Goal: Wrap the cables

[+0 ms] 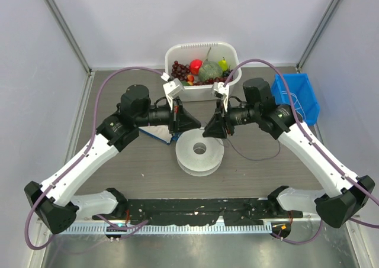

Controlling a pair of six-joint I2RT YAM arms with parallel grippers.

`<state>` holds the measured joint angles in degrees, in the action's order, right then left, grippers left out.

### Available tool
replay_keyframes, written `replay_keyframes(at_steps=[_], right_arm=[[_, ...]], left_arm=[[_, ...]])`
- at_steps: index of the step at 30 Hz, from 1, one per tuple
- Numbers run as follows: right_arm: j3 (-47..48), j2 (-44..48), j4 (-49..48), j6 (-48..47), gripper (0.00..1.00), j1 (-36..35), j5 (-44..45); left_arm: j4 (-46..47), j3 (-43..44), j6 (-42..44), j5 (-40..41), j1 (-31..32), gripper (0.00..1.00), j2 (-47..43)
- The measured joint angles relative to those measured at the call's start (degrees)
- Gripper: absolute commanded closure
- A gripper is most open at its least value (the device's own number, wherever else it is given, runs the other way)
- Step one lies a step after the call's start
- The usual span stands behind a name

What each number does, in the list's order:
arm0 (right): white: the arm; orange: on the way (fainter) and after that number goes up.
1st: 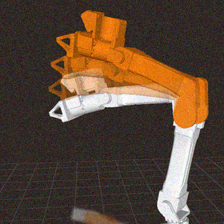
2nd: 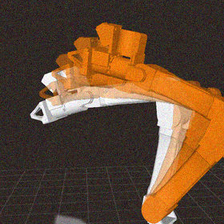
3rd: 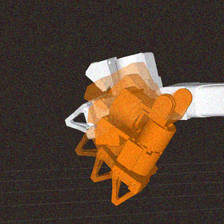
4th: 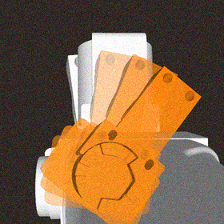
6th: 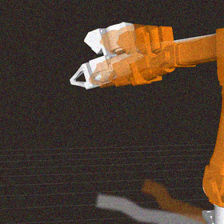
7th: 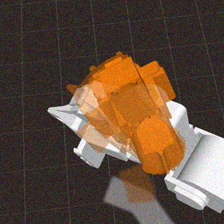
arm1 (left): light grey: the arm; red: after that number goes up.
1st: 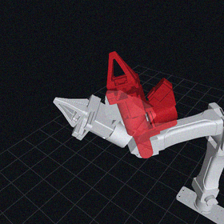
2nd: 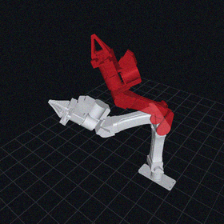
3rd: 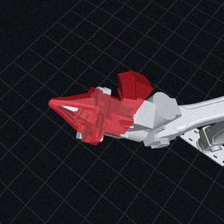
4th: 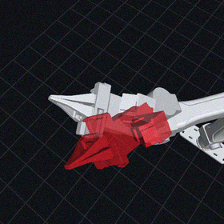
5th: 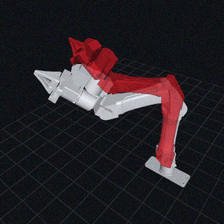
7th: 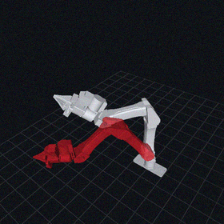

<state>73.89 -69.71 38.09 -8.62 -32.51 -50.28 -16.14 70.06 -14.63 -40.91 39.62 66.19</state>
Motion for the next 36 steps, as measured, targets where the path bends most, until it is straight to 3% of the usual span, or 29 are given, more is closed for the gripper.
replay_keyframes(at_steps=[5,11,20,27,33,36], right_arm=[[-0.11,2.67,-4.13,1.70,0.33,0.00,6.36],[-0.35,7.96,-6.40,1.03,0.20,0.00,12.15],[-0.52,8.31,-10.84,-3.76,0.19,-0.44,17.94],[-0.52,7.23,-11.08,-11.32,0.20,-5.09,20.72],[-0.59,7.04,-11.13,-16.94,0.22,-9.55,23.82],[-1.14,7.04,-11.69,-19.32,0.28,-11.06,25.73]], left_arm=[[3.85,-0.94,-8.39,4.57,0.00,1.00,-0.70],[5.14,-1.53,-13.88,10.36,0.00,1.00,-1.97],[5.01,-1.53,-20.41,14.21,0.00,1.00,-1.95],[4.11,-1.51,-23.39,16.35,0.00,1.00,-1.14],[3.87,-1.51,-24.30,16.48,0.00,1.00,-0.94],[3.87,-1.51,-24.55,16.46,0.00,1.00,-0.94]])
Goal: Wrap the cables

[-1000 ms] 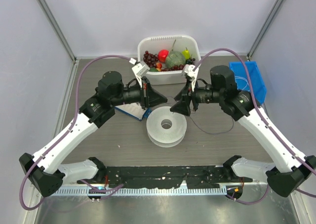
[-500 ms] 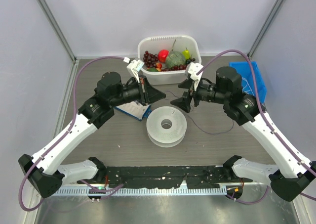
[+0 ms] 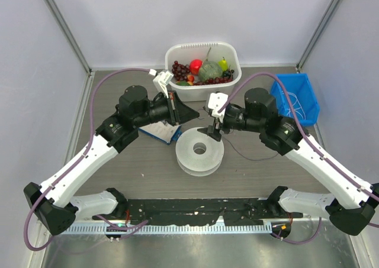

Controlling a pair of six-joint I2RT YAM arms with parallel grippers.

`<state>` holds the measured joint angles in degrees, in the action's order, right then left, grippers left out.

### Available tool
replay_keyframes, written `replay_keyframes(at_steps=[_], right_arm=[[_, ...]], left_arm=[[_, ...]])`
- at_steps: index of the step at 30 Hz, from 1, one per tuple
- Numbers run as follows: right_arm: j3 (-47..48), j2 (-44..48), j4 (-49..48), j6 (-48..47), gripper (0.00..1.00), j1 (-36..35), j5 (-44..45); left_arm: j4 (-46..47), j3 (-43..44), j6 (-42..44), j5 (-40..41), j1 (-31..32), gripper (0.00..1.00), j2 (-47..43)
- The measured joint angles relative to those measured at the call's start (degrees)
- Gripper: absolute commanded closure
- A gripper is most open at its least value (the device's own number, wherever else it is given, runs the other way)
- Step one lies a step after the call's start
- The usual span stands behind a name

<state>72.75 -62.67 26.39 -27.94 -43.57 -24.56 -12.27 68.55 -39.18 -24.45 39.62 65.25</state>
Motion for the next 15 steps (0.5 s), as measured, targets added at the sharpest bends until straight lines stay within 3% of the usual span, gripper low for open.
replay_keyframes(at_steps=[7,15], right_arm=[[-1.66,-0.09,-1.11,-3.54,0.59,-0.98,2.99],[-3.67,-0.07,-2.73,-5.55,0.69,-1.70,6.73]], left_arm=[[0.02,-0.02,-0.94,0.00,0.00,1.00,0.00],[0.09,-0.02,-2.54,0.00,0.00,1.00,0.00]])
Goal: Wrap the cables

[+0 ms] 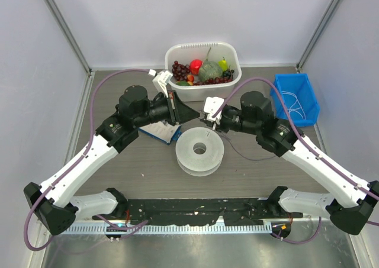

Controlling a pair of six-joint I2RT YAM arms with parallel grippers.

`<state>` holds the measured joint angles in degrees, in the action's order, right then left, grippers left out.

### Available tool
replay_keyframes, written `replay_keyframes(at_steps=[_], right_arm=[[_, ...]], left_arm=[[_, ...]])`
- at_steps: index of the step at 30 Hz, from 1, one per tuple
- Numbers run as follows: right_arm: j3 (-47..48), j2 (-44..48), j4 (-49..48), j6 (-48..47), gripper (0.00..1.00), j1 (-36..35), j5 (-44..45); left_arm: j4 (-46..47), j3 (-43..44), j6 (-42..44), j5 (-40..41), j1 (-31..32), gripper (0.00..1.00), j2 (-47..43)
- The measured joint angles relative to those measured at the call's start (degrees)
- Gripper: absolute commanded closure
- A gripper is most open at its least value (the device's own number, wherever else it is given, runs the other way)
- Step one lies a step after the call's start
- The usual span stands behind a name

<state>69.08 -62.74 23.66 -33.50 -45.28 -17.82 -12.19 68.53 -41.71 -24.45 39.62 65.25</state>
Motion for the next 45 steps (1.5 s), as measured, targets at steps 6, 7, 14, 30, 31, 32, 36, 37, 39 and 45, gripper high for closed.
replay_keyframes(at_steps=[6,7,14,30,31,32,36,37,39,45], right_arm=[[0.00,0.00,-0.44,-0.61,0.83,-0.28,1.14],[0.00,0.00,-0.50,-0.70,0.90,-0.31,1.25],[-0.13,0.13,-0.50,-0.81,0.99,-0.33,1.60],[-0.31,1.88,5.92,5.70,0.99,5.27,0.46],[-0.31,1.75,6.78,6.60,0.99,7.89,-0.44],[-0.31,1.49,7.65,7.41,1.00,11.06,-1.66],[-0.31,-0.81,10.56,9.92,0.99,22.05,-6.40],[-0.31,-1.49,11.37,10.19,0.99,24.17,-7.32],[-0.31,-2.62,12.83,10.54,0.99,27.02,-8.79],[-0.31,-3.78,15.19,11.43,0.99,30.38,-12.11]], left_arm=[[0.31,0.00,-0.52,0.04,0.00,1.00,0.00],[0.33,0.00,-0.59,0.04,0.00,1.00,0.00],[0.37,0.00,-1.29,0.39,0.00,0.81,0.00],[-6.29,-5.09,8.41,-5.79,-15.06,0.26,-2.29],[-7.06,-6.19,9.18,-6.73,-16.04,0.25,-1.57],[-7.80,-7.41,9.73,-7.41,-16.74,0.23,-0.68],[-11.06,-11.65,12.66,-9.73,-17.20,0.25,5.07],[-11.69,-12.26,13.33,-9.90,-17.20,0.25,6.36],[-13.14,-13.35,14.38,-10.10,-17.18,0.25,9.60],[-12.41,-15.19,15.04,-11.26,-17.20,0.28,17.35]])
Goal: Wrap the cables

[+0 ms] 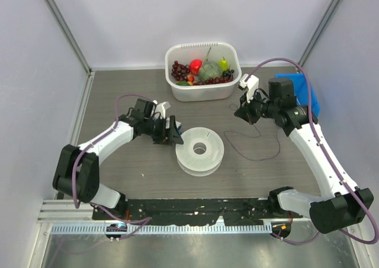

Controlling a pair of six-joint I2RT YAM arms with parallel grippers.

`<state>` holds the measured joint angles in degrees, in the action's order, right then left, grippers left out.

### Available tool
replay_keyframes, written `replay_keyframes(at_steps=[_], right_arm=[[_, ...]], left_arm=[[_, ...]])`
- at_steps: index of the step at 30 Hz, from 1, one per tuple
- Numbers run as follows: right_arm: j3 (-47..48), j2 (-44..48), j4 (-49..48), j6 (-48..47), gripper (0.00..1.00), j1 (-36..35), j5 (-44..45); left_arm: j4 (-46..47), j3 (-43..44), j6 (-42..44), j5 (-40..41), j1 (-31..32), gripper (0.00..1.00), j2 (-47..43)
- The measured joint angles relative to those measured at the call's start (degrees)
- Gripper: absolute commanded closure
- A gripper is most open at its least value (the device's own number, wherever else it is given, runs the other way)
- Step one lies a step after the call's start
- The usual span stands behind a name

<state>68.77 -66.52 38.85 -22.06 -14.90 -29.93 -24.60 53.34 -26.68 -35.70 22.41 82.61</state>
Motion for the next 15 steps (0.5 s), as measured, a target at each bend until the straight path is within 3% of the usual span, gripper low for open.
replay_keyframes(at_steps=[9,12,15], right_arm=[[0.00,-1.05,0.63,0.68,0.99,1.01,-2.12],[0.00,-1.36,0.94,1.92,0.99,1.86,-2.10],[-0.24,-1.33,0.61,3.69,0.99,2.97,-1.86]], left_arm=[[5.31,-1.44,-1.60,-3.13,0.00,0.35,8.24],[8.33,-1.55,-3.06,-4.98,0.00,0.44,10.08],[11.08,-1.62,-4.20,-7.04,0.00,0.62,11.72]])
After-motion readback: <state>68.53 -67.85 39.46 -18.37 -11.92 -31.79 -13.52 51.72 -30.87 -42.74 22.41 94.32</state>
